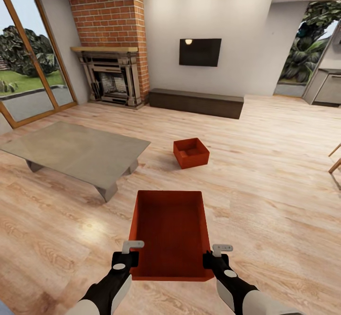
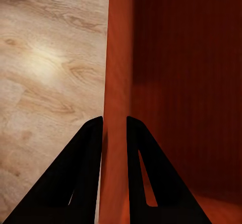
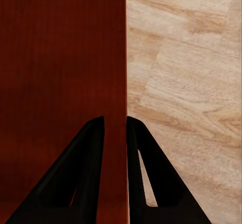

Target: Move the two storage containers from the living room to the garage. In the garage, place one container on the floor and stack the other container on top of it (either order is fine).

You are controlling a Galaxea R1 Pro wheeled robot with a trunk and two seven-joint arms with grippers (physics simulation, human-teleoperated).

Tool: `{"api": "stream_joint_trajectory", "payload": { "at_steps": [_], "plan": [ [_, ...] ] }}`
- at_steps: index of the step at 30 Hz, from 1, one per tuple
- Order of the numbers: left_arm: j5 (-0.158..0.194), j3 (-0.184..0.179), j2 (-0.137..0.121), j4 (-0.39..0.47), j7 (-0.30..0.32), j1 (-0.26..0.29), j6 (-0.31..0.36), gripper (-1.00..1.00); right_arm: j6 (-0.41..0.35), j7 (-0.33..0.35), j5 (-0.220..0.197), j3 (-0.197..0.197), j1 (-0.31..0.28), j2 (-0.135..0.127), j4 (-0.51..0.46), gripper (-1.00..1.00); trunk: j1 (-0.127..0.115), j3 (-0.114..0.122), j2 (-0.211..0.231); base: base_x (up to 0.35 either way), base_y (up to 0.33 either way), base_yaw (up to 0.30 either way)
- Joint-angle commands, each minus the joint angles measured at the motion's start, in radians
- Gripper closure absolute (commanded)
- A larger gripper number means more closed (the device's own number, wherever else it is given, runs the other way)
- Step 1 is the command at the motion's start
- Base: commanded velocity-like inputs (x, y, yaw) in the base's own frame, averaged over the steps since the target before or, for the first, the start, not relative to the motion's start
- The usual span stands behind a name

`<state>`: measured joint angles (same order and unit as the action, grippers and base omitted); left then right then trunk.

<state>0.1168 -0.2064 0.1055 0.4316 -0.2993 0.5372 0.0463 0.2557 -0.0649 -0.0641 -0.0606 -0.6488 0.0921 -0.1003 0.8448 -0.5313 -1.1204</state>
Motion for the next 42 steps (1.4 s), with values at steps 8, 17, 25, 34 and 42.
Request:
{"api": "stream_joint_trajectory", "payload": {
  "at_steps": [8, 17, 25, 34, 42],
  "plan": [
    [0.077, 0.004, -0.001, 0.010, -0.012, 0.001, 0.006, 1.00, 0.002, 0.000, -0.010, 0.006, 0.000, 0.000, 0.002, 1.00, 0.000, 0.012, -0.001, 0.000, 0.000, 0.000],
    [0.078, 0.003, -0.001, 0.009, -0.012, 0.001, 0.006, 1.00, 0.002, 0.000, -0.010, 0.006, 0.000, 0.000, 0.002, 1.00, 0.000, 0.024, -0.001, 0.000, 0.000, 0.000],
    [0.078, 0.003, -0.001, 0.009, -0.012, 0.001, 0.006, 1.00, 0.002, 0.000, -0.011, 0.006, 0.000, 0.000, 0.002, 1.00, 0.000, 0.025, -0.001, 0.000, 0.000, 0.000],
    [0.078, 0.003, -0.001, 0.007, -0.012, 0.001, 0.007, 1.00, 0.002, 0.000, -0.011, 0.006, 0.000, 0.000, 0.002, 1.00, -0.011, 0.035, 0.020, 0.000, 0.000, 0.000],
    [0.078, 0.004, -0.001, 0.007, -0.011, 0.001, 0.007, 1.00, 0.002, 0.000, -0.011, 0.006, 0.000, 0.000, 0.002, 1.00, -0.042, 0.060, 0.076, 0.000, 0.000, 0.000]
  ]
}}
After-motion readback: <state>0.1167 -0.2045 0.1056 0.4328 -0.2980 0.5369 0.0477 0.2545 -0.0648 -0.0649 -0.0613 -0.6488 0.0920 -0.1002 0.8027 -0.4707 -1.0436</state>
